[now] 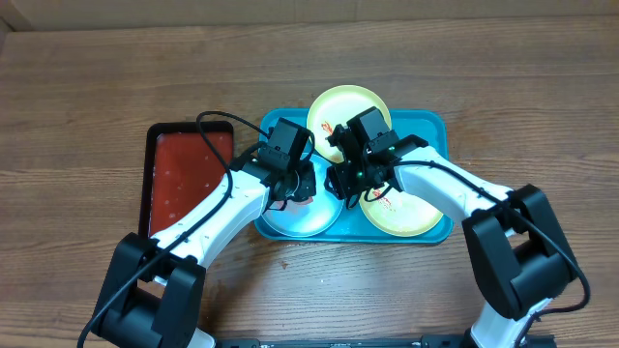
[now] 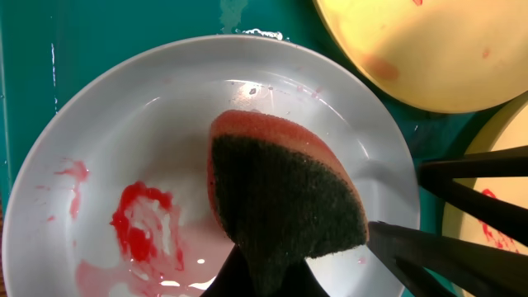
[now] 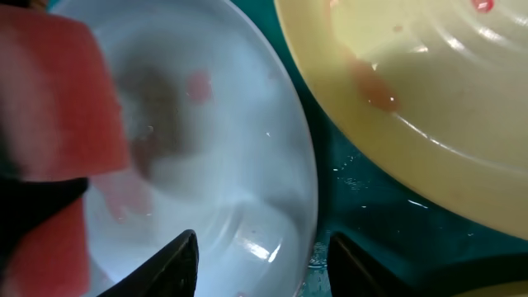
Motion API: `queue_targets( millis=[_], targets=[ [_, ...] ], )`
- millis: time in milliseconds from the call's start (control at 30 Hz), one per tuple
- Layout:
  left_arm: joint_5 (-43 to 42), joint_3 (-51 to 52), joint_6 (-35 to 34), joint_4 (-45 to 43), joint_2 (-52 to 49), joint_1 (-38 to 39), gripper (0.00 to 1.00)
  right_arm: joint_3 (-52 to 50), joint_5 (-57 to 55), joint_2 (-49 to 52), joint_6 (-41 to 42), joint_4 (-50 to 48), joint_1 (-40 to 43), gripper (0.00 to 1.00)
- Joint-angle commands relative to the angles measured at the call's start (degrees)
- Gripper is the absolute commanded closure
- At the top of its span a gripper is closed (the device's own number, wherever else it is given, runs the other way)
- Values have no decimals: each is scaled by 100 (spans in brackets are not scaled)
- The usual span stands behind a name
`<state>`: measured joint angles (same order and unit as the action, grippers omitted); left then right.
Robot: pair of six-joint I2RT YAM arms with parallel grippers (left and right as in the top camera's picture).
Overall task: Clean dirty plates on tray and stack at the side
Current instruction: 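Hold the white plate with the right gripper and scrub with the sponge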
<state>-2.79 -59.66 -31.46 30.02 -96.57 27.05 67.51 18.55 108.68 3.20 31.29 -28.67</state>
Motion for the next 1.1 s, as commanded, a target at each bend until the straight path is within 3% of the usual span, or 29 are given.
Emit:
queue_targets(
  millis=[0,100,333,467,633,700,733,833,1067],
  targets=[
    [-22,-83,-94,-20,-50,74,96,118,-221,190,-22,-37,15,48],
    [-17,-81,-98,-26,-70,74,96,118,-223,297,-24,-42,28,49],
    [-24,-79,-614,-26,-365,74,96,118,-223,302,-22,-42,28,69],
    [-74,-81,-675,-39,-693,74,95,118,-223,302,-20,-37,28,73],
    [-463,-81,-664,-92,-1023,74,87,118,-225,302,-20,-42,28,73],
    [-428,-81,-614,-122,-1097,74,74,118,-223,302,-20,-42,28,73],
    [-396,-81,-509,-151,-1115,72,72,118,-223,302,-20,-42,28,73],
    [-20,-92,-251,-157,-1115,13,96,118,-225,302,-20,-39,28,73],
    [796,-120,-103,225,-1110,-308,96,118,-227,302,-22,-37,28,73]
  ],
)
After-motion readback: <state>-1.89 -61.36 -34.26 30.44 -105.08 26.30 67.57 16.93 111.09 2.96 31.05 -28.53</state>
